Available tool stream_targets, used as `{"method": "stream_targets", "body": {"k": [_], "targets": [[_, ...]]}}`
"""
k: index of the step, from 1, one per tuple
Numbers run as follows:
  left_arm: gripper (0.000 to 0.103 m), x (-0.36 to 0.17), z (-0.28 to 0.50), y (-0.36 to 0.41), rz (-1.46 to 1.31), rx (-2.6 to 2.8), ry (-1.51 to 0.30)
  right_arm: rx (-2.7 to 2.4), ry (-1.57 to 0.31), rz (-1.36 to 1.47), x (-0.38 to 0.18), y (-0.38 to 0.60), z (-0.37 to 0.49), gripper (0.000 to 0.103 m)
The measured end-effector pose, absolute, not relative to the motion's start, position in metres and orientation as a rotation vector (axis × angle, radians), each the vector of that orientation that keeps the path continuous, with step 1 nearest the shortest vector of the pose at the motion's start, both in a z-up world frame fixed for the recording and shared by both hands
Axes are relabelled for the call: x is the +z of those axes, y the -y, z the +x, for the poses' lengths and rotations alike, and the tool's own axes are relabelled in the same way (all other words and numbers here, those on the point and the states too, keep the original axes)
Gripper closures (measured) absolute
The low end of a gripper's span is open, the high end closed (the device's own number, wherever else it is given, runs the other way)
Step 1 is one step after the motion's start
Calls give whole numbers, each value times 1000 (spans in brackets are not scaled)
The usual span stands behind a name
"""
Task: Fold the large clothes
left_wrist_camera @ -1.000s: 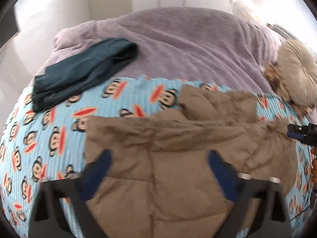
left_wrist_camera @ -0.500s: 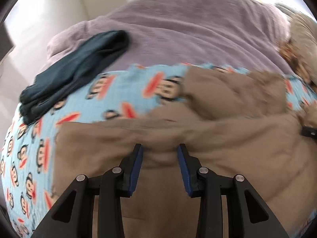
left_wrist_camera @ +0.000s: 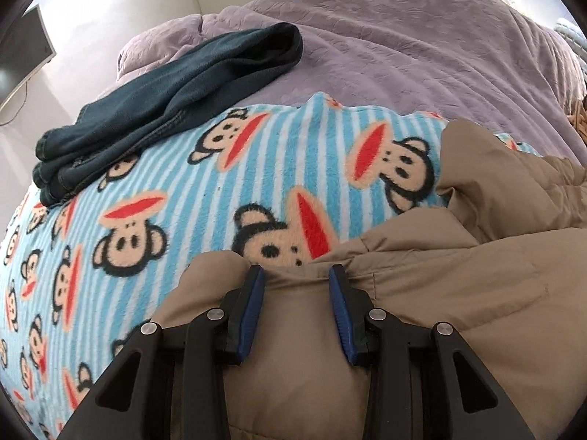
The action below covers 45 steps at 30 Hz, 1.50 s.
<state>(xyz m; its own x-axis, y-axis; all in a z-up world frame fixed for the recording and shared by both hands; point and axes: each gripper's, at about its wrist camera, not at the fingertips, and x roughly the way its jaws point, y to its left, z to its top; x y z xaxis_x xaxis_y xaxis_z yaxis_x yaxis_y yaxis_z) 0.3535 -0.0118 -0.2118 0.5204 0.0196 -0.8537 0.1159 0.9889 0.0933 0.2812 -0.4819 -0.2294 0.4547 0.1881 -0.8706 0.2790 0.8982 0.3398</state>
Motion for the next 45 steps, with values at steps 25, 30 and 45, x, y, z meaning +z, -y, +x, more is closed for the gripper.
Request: {"method": "stream_targets", "body": {"k": [25,30,45], "targets": [[56,-200,339,-37,143,80,-1064,-261,-1149,509,-211,514,238,86],[50,-208,348,-36,143,89,-1093,-283,-1154,443,-221,507,248,86],[47,-136,259,-53,79,40,-1120,-267,-1166,590,-145,488,174,44]]}}
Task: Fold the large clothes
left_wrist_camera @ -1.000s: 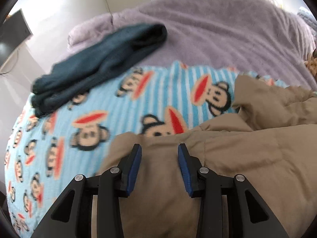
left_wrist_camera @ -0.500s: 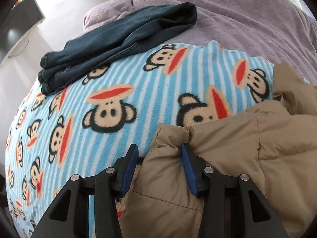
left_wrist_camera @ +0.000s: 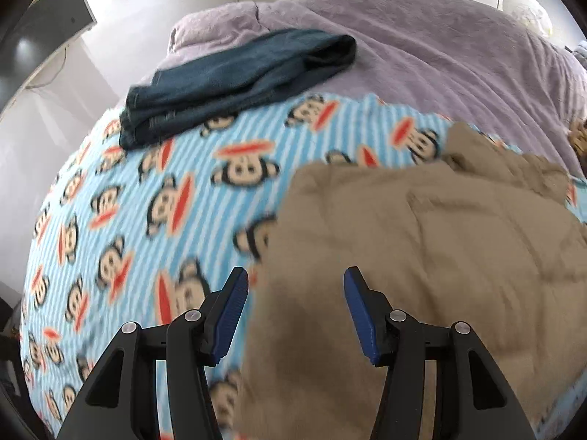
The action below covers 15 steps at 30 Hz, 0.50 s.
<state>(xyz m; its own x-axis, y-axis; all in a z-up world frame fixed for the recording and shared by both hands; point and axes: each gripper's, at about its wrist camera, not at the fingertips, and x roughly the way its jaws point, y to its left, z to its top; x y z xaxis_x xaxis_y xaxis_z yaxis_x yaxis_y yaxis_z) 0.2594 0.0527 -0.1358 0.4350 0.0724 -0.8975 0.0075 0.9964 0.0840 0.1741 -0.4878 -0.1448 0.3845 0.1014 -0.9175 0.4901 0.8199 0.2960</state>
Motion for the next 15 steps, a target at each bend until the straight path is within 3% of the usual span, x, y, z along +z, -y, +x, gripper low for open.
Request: {"method": "stream_targets", "body": {"k": [5,7,8,9,13,15], "targets": [[47,-136,213,-42,29,18,-1183,-240,-1197,678,-144,466,138,40],[25,-138,195,-39,7,10,-1202,-229,-1213,704,-144,458,126,39],[1,-137,189,-37,2,14,-1199,-223,-1217,722,-144,454,119,34],[0,-133,178,-35,-2,26,-1173,-215,-1220,742,-144,450,113,28],[0,-133,159,-31,-22,-4,-1189,-189,-1229,774,-144,439,99,27],[0,-135,154,-33,-55,-17,-1207,-178,-1231,799,-145,434,90,21]]}}
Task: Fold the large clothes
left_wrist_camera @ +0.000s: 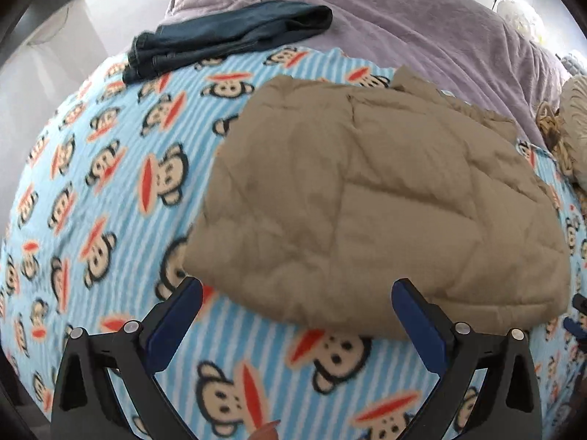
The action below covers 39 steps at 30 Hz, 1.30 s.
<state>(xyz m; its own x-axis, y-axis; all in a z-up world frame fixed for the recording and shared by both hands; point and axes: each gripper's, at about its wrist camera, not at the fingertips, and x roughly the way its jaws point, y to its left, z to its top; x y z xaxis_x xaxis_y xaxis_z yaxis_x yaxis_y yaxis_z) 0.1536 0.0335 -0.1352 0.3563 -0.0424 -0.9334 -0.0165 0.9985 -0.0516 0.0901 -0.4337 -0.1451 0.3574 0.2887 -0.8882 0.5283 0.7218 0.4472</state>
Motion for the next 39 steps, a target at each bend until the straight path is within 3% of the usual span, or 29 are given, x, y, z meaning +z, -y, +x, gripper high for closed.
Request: {"method": "stream_targets", "body": {"k": [2,6,20,34,35,38,39], "targets": [[0,-138,149,-37,-104,-25,-1226,-169,-1228,830,-146,430,84,21],[0,-152,147,-48,-235,-52,-1287,-129,-1208,933,-153,426,76,0],[0,-212,154,-93,-741,-109,-1319,-11,-1180,1332,-211,419,72,0],[0,-240,199,-79,-873,-73,-1213,82,-1038,1544,-262,403,117,0],[3,-240,199,-80,-879,-65,-1209,77,-1035,1546,-264,402,119,0],[57,-235,199,-81,-898,-92,-1188,52,-1041,1570,-264,401,121,1],[70,-231,199,-81,-909,-129,-1180,43,-1046,1582,-265,402,120,10]]}}
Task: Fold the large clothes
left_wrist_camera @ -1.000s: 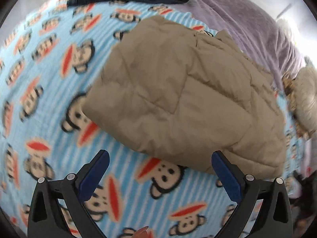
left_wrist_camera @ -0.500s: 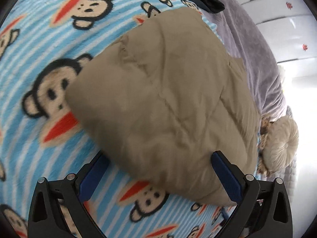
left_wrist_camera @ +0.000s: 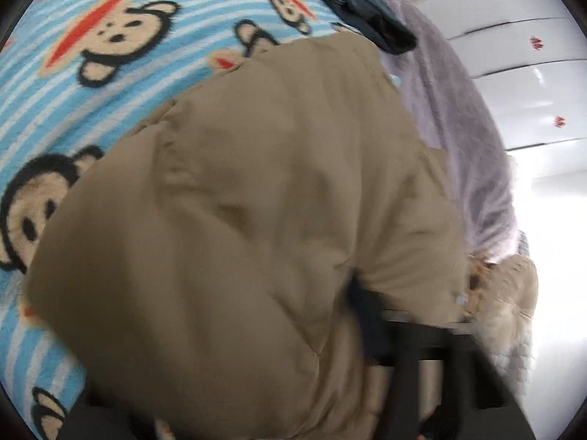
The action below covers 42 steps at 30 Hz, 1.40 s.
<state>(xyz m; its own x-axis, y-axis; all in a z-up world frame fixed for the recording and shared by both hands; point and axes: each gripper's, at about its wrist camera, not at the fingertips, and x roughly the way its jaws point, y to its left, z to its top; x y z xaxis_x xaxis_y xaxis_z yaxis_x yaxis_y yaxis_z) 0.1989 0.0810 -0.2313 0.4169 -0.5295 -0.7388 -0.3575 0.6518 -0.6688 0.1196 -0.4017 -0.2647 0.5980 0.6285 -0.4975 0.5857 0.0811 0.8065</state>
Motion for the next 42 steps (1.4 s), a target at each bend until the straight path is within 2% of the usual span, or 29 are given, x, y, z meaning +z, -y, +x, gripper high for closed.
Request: {"method": "stream_targets", "body": {"k": [1,2,3,6,8,16,26,31,34,35,36,38,42], "targets": [[73,-226,198,-79,-883,-143,-1173,13,-1066,1593,-266,403,117,21],[79,-220,199,-77,-853,-154,-1166,-5,-1082,1604,-267,404,114,44],[80,-211,198,-74,-804,-176,-1151,-9,-1084,1628,-269,405,112,57],[83,-188,190,-70,-718,-226,-1123,15,-1053,1617,-260,404,106,74],[83,-176,180,-71,-697,-256,-1116,42,-1039,1595,-250,403,101,76],[83,-160,109,-92,-662,-316,-1161,96,-1076,1550,-223,394,41,76],[82,-184,-7,-128,-643,-304,-1321,99,-1144,1595,-225,383,-81,75],[81,-202,-25,-128,-634,-251,-1378,22,-1184,1621,-252,380,-109,63],[66,-197,-23,-124,-570,-205,-1400,-2,-1216,1589,-251,381,-108,57],[53,-196,-24,-124,-540,-182,-1413,-5,-1231,1575,-249,381,-107,52],[45,-193,-25,-125,-510,-155,-1423,-11,-1257,1549,-245,383,-106,46],[45,-184,-28,-127,-479,-138,-1429,-18,-1293,1509,-237,384,-105,38],[45,-156,-42,-136,-426,-124,-1409,-1,-1403,1336,-207,384,-109,35]]}}
